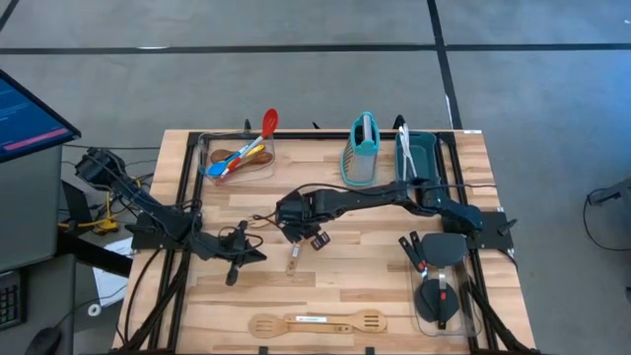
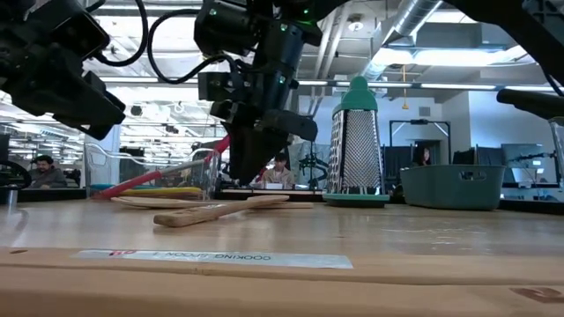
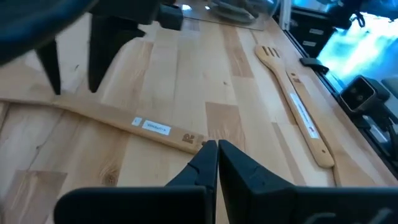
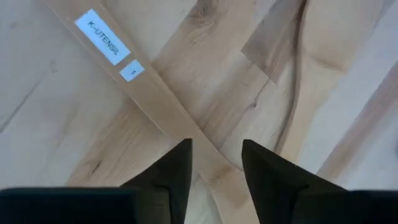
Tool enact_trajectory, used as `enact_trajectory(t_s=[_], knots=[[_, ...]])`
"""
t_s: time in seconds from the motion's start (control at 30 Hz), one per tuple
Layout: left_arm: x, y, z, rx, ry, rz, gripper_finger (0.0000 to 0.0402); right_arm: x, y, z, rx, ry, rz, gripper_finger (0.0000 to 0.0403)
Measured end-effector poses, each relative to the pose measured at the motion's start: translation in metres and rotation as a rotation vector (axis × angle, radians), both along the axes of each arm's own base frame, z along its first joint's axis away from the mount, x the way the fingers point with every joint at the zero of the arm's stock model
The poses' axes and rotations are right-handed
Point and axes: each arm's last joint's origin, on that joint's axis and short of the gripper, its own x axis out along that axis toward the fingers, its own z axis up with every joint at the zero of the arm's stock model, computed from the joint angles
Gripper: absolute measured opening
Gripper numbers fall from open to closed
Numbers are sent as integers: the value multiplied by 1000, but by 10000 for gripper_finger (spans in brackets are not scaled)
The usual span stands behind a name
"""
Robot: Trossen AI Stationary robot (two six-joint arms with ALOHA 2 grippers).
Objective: Pick & Place Kitchen Items
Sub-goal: Put the wooden spoon into the left transparent bin
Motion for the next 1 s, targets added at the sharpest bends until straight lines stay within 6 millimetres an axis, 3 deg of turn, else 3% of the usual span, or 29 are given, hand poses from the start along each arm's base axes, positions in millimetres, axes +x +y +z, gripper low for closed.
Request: enact_trajectory(t_s=[0.13, 0.3, 0.5, 0.77, 0.87, 1.0], knots=[[1, 3, 0, -20, -15, 108, 1, -2, -1, 0, -82, 7, -80, 112], [9, 19, -4, -54, -5, 278, 1, -9, -4, 1, -124, 71, -141, 15], [26, 42, -21, -86, 100, 408, 1, -13, -4, 15, -49, 67, -166, 2], [71, 63, -19, -42, 144, 451, 1, -21, -18, 55, 114, -19, -187, 1], [79, 71, -22, -34, 162, 490, 1, -26, -17, 69, 120, -58, -180, 0], [85, 80, -28, -44, 194, 503, 1, -38, -13, 73, 153, -75, -168, 0]])
